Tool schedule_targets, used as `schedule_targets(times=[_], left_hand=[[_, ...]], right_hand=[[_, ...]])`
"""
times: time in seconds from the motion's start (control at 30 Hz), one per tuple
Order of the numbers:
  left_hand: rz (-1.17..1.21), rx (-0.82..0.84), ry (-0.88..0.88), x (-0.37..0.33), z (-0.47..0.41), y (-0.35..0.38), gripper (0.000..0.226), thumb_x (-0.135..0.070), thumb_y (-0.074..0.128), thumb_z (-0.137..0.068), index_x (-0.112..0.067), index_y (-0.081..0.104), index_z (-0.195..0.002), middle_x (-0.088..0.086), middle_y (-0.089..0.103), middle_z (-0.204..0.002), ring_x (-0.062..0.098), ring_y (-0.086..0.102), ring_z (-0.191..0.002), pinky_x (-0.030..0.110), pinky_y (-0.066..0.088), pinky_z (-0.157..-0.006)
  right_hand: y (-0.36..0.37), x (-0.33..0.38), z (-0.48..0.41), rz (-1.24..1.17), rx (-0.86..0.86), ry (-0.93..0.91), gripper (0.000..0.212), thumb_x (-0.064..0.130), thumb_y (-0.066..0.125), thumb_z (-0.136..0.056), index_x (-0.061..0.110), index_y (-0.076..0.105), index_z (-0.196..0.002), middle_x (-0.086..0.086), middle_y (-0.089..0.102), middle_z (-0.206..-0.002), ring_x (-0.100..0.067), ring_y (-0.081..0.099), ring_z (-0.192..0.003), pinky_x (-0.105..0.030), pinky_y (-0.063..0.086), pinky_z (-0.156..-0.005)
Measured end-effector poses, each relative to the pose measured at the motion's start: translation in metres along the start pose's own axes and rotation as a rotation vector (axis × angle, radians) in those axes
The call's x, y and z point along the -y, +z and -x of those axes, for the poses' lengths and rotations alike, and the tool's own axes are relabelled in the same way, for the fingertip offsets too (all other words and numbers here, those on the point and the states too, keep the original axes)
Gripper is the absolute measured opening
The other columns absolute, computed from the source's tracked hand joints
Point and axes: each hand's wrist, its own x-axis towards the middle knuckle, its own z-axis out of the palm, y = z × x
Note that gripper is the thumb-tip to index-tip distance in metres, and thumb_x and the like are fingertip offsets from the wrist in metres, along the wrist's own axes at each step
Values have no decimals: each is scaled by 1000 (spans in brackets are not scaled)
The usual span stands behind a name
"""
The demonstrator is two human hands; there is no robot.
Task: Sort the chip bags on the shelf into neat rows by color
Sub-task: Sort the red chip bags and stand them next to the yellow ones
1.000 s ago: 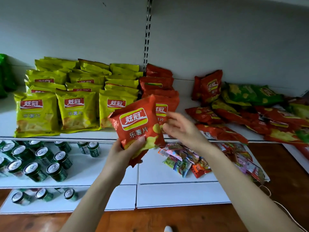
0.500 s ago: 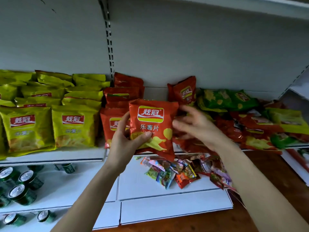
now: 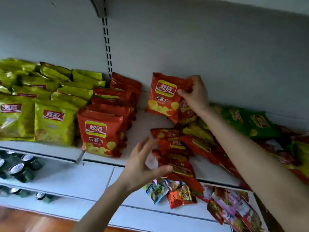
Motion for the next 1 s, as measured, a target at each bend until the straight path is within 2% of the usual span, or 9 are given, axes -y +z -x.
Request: schedule_targets(times=[0.1,0.27,0.4,0.5,0.67,0.77,0.87,0.93,1.0], left_hand=[[-105,59,-31,-2,2,14,88,-83,55,-57,-48,35,-136,-3,16,-155,12,16,-142,34,35,-109],[-143,7,-59,-8,1,22,75,-70,53,-71,-37,41,-137,0,22,-155,13,19,-142,22,30,-105],[-110,-16,-79,-8,2,25,67,-66,54,-76,-32,47,-133,-1,31,-150,15,31,-137,22,34,-102],[-80,-24,-98,-9,2,25,67,-64,54,-75,-27,52,-131,-3,40,-144,11,40,-130,22,38,-100],[-68,-30,-75,-7,0,26,65,-66,55,-77,-22,58,-125,-9,50,-131,0,48,-112,6,37,-88],[-44,-9,-74,-6,-1,24,61,-63,56,-77,-22,61,-121,-10,54,-124,3,52,-109,-1,35,-81],[-29,-38,-75,-5,-3,25,44,-50,61,-81,-23,63,-116,-12,55,-115,2,53,-103,-2,35,-78],[-20,-51,-64,-6,-3,25,33,-41,65,-84,-24,65,-111,-10,57,-112,3,53,-100,0,37,-78],[-20,-56,-75,-6,-1,26,28,-39,66,-84,-24,67,-107,-7,60,-107,5,54,-99,8,42,-79]], right_hand=[[37,-3,-10,126,93,-41,38,11,60,-88,3,41,-120,-10,55,-121,-20,54,-112,-6,32,-74],[75,-15,-21,275,182,-61,35,7,54,-91,0,39,-122,-16,53,-123,-28,52,-115,-26,42,-89],[82,-17,-29,400,278,-96,45,14,58,-90,-3,37,-126,-20,49,-127,-32,49,-118,-34,40,-95],[69,-12,-30,366,325,-91,54,23,64,-86,0,37,-128,-17,48,-128,-30,47,-119,-31,40,-93],[12,6,1,279,286,-271,51,23,59,-89,10,41,-134,-11,49,-132,-22,46,-123,-22,34,-93],[-16,6,36,286,606,-266,49,31,64,-85,16,49,-129,-2,54,-129,-16,51,-118,-22,40,-92],[-16,-5,68,615,975,-259,58,41,67,-80,21,47,-131,2,50,-133,-14,49,-118,-26,41,-93],[-6,-14,80,771,940,-329,48,38,64,-83,20,51,-126,0,54,-129,-17,52,-114,-30,43,-92],[-1,-21,81,732,807,-347,33,31,59,-88,17,58,-118,-2,61,-119,-18,57,-105,-30,45,-84]])
